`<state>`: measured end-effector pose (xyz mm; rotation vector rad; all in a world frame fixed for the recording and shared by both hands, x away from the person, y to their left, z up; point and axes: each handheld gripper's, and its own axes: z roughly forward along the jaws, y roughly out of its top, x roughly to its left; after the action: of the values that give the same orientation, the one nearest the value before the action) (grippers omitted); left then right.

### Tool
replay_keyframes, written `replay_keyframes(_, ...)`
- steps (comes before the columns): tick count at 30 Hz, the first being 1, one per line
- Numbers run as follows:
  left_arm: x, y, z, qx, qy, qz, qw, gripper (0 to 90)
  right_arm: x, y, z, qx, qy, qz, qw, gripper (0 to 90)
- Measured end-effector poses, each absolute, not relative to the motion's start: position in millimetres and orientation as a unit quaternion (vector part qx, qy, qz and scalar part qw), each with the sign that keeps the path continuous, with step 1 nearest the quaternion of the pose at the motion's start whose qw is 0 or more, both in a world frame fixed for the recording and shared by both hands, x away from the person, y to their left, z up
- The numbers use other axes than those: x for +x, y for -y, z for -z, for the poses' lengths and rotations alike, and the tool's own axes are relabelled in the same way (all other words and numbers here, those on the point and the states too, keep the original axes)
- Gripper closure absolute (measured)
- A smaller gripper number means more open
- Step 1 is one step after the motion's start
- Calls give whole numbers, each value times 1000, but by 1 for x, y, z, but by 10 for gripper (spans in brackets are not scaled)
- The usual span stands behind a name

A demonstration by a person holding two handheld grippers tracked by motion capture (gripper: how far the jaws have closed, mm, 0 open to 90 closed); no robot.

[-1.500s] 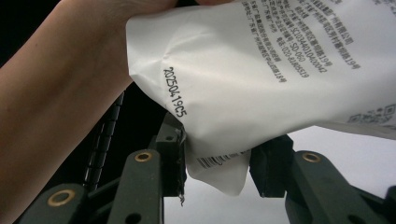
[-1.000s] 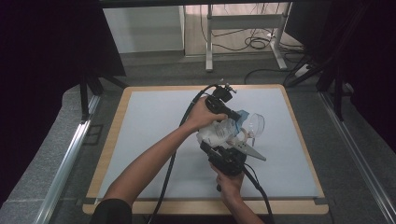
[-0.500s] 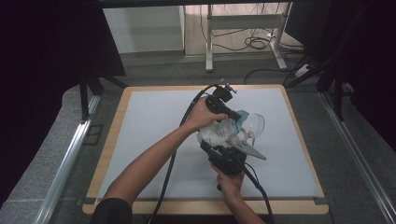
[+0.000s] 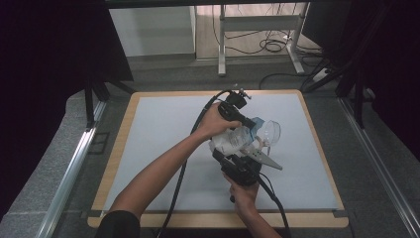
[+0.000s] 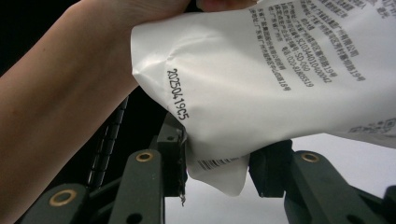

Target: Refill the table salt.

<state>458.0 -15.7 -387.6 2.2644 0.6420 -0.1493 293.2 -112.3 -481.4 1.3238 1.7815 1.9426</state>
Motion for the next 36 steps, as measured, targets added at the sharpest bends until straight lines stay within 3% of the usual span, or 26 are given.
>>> replay_keyframes(36, 458, 16, 389, 888, -252, 59, 380, 900, 294, 112, 480, 444, -595, -663, 96, 622)
